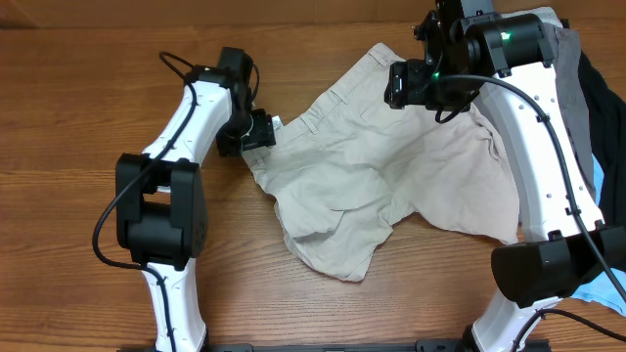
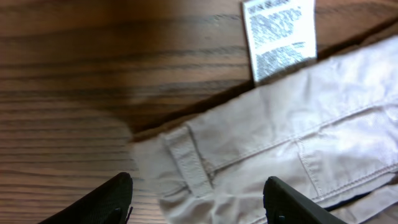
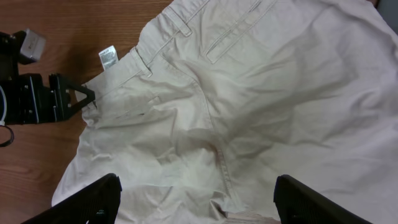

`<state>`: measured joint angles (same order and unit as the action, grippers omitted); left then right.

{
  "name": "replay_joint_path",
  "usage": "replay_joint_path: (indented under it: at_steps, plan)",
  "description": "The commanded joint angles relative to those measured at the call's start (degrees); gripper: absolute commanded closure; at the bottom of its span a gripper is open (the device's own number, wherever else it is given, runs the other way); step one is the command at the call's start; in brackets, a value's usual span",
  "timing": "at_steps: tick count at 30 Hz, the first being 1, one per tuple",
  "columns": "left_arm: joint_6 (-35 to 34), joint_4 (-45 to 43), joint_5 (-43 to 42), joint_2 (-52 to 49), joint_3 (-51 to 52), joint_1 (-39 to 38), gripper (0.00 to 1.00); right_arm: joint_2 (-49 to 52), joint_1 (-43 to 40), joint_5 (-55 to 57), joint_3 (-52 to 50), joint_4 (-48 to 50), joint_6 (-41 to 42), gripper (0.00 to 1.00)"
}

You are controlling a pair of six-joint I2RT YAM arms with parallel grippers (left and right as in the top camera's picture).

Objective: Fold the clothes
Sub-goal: 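Grasp the shorts' waistband with the left gripper near the tag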

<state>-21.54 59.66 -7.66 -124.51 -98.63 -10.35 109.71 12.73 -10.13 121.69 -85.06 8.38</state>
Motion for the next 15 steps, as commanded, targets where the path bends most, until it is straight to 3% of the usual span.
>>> replay_joint_path:
  at_steps: [1, 11, 15]
  plan:
    - [-0.90, -0.37, 1.90, -0.83, 1.86, -0.66, 0.31, -1.90, -0.13, 1.09, 0.07, 0.24, 0.26, 0.17]
    - [-2.56, -6.93, 2.32, -0.83, 8.68, -0.63, 0.35, -1.90, -0.13, 1.09, 0.07, 0.26, 0.24, 0.17]
    - [-2.95, -9.05, 2.32, -0.83, 8.85, -0.61, 0.55, -1.90, -0.11, 1.05, 0.07, 0.24, 0.48, 0.17]
